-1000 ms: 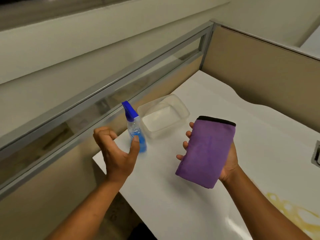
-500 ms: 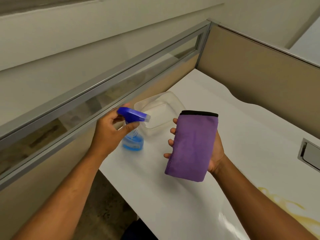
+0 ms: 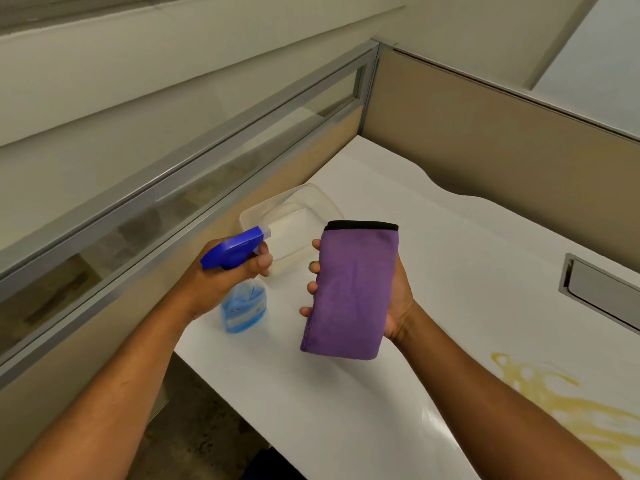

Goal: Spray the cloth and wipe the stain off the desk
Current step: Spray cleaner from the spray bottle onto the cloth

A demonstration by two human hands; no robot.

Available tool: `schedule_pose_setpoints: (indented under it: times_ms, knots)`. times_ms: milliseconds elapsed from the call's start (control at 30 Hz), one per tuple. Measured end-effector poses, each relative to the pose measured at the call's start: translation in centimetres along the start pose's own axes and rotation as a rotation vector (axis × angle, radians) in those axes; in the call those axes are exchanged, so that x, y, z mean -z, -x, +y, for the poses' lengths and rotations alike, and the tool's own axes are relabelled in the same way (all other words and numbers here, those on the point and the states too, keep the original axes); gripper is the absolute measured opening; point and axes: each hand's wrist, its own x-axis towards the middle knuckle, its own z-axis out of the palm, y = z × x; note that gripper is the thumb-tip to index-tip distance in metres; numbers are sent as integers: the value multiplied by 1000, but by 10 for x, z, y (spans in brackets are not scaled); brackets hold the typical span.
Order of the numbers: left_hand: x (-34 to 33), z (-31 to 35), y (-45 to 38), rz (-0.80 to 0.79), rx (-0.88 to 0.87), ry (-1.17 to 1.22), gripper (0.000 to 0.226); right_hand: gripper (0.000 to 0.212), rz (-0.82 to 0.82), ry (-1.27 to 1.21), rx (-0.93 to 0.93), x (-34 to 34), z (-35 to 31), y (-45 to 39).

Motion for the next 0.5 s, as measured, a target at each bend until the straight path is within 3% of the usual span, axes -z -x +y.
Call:
schedule_pose_setpoints:
  times_ms: [133,233,500]
  knots:
    - [-29,28,6,-65,-25,-102,26,90,-22,24,24,5,-5,9]
    - [-57,46,13,-6,-31,-211,17,90,-38,68,66,10,-12,16]
    - [-119,86,22,-14,-3,-546,39,103,-195,-79,171,30,-18,36]
